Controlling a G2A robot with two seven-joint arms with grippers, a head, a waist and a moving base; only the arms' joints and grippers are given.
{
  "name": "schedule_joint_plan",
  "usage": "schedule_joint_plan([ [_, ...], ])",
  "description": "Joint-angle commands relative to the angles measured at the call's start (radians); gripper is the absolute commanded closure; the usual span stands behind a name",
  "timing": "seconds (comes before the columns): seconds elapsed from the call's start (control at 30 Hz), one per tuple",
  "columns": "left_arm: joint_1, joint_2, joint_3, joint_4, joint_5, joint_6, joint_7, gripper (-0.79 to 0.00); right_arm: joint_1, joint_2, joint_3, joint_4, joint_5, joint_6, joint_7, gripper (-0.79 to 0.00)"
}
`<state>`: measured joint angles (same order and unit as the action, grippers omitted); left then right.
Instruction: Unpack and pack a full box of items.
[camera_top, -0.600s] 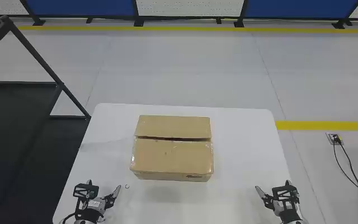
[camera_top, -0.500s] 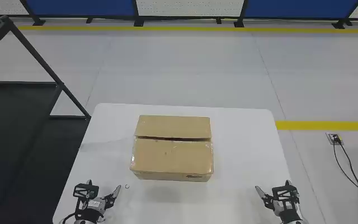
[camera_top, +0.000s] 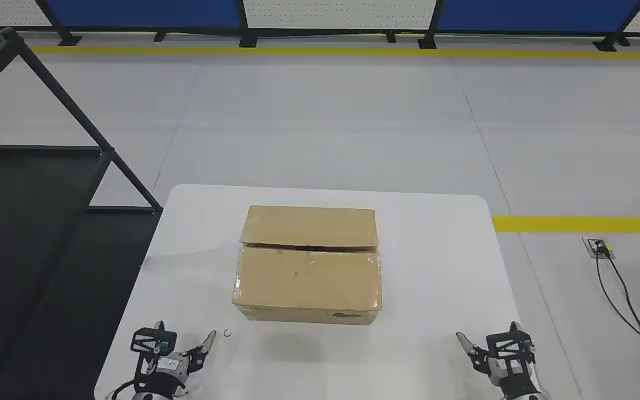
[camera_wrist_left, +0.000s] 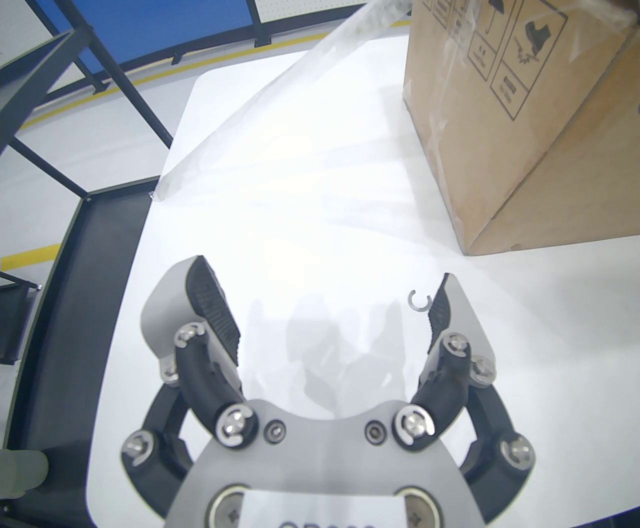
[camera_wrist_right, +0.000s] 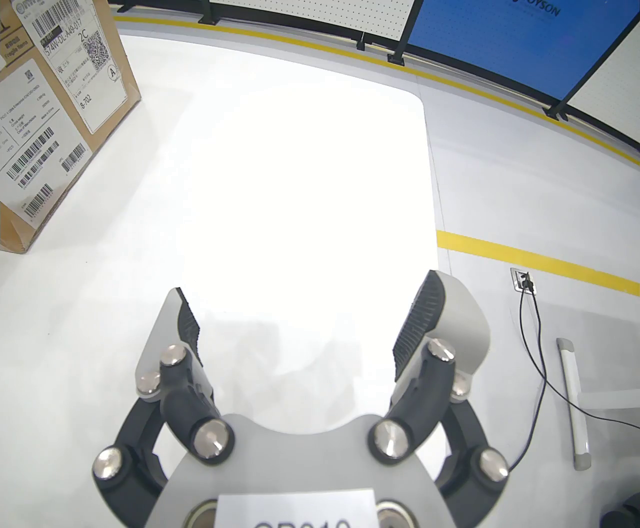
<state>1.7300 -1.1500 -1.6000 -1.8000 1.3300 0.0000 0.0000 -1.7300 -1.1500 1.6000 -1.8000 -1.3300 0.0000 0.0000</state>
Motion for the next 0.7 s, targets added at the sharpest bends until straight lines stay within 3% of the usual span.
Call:
schedule_joint_plan([
  [0.0,-0.001,0.0,0.0,-0.001,0.003,-0.002,0.003,-0.785,0.0,0.0,-0.001,-0.001,0.0,-0.002,-0.001,-0.785],
  [0.3,-0.008,0.007,-0.07,0.013,-0.036,-0.127,0.111,-0.785,-0.01,-0.005,-0.033,-0.097,-0.007,-0.053,-0.019,-0.785],
  [0.5,-0.022,0.005,-0.104,0.0,-0.132,-0.171,0.156,-0.785,-0.045,-0.003,-0.011,-0.217,0.074,-0.135,0.025,-0.785],
  [0.67,-0.022,0.005,-0.104,0.0,-0.132,-0.171,0.156,-0.785,-0.047,-0.003,-0.009,-0.225,0.076,-0.138,0.031,-0.785],
])
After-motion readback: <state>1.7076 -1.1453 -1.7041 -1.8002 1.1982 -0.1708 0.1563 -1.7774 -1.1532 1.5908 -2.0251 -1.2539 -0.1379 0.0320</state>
